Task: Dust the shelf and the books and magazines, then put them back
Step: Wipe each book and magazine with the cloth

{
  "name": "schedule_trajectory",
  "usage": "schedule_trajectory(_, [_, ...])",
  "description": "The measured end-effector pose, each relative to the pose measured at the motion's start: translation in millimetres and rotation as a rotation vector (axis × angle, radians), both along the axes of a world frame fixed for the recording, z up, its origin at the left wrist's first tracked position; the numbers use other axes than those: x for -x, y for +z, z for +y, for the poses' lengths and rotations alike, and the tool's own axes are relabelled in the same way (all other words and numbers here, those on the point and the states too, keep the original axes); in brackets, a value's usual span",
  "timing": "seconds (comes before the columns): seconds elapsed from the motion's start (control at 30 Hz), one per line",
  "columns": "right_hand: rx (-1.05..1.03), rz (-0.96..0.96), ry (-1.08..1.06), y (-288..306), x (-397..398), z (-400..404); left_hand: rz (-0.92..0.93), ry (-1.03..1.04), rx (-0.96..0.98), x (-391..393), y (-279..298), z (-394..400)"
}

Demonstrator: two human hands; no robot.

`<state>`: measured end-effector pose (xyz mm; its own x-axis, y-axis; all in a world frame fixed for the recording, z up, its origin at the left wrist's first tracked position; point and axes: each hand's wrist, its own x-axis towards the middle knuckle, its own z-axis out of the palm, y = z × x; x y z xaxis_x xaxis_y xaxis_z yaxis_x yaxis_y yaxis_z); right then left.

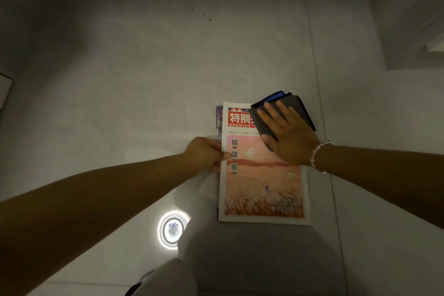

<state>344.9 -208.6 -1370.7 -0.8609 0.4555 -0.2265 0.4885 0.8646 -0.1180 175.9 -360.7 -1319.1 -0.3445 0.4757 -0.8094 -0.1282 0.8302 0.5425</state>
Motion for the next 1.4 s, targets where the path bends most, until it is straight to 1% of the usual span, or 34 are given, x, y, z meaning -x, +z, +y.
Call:
schedule_trajectory(0.07, [0.019,-0.019,-0.036,-3.5,-1.9,-14.5,0.0,0.003,0.0,0.2,0.0,-1.0])
schedule_trajectory(0.1, [0.03,-0.029,-0.017,-3.1,-5.1,-22.2,-0.002,0.003,-0.003,0.3,-0.3,-1.4])
schedule_trajectory(0.13, [0.024,-0.019,0.044,-2.4,-10.5,-29.2,-0.004,0.003,-0.008,0.5,-0.2,-1.7])
schedule_trajectory(0.27, [0.009,0.004,0.396,-1.0,-39.2,-41.5,-0.005,-0.002,-0.019,0.5,-0.6,-3.0])
schedule_trajectory(0.33, [-0.005,0.024,0.475,-0.7,-41.2,-26.0,-0.015,0.003,-0.021,0.9,-1.1,-3.1])
schedule_trajectory(0.37, [-0.02,0.034,0.441,-1.7,-38.5,-15.7,-0.024,0.013,-0.02,1.2,-1.7,-2.7])
schedule_trajectory(0.47, [-0.019,0.005,0.184,-0.9,-24.2,8.3,-0.032,0.037,-0.013,0.0,-2.7,-1.8])
schedule_trajectory(0.5, [-0.003,-0.015,0.114,-1.1,-20.0,9.7,-0.03,0.042,-0.011,-0.3,-3.2,-1.6])
schedule_trajectory(0.57, [0.01,-0.003,0.04,-2.4,-15.9,-0.7,-0.033,0.044,-0.007,-0.9,-3.5,-2.1])
schedule_trajectory(0.63, [0.005,0.029,0.091,-4.0,-19.9,-21.2,-0.05,0.053,-0.014,0.0,-3.6,-3.4])
schedule_trajectory(0.77, [-0.002,0.03,0.439,-7.1,-41.8,-55.3,-0.067,0.062,-0.032,2.1,-4.8,-5.7])
schedule_trajectory(0.83, [-0.006,0.046,0.527,-5.6,-42.9,-42.9,-0.07,0.059,-0.039,2.0,-5.1,-6.3])
schedule_trajectory(0.87, [-0.009,0.035,0.501,-5.3,-40.4,-32.4,-0.073,0.061,-0.042,2.0,-5.6,-6.0])
schedule_trajectory(0.9, [-0.008,0.03,0.42,-4.6,-35.9,-21.8,-0.077,0.067,-0.043,2.3,-6.5,-5.4])
schedule_trajectory(1.0, [0.012,0.007,0.086,0.0,-15.9,-1.9,-0.09,0.074,-0.033,3.5,-8.1,-4.5])
schedule_trajectory(1.07, [0.001,-0.016,-0.003,-2.3,-3.4,-4.5,-0.111,0.076,-0.034,5.0,-9.5,-4.6])
schedule_trajectory(1.27, [0.044,-0.122,-0.022,2.8,4.5,-5.6,-0.202,0.091,-0.023,9.5,-5.9,-0.3])
schedule_trajectory(1.33, [0.067,-0.141,0.057,6.0,3.1,-11.6,-0.205,0.093,-0.019,9.8,-6.0,-0.8])
schedule_trajectory(1.4, [0.039,-0.079,0.213,3.9,0.2,-29.6,-0.218,0.114,-0.03,9.1,-6.5,-2.6])
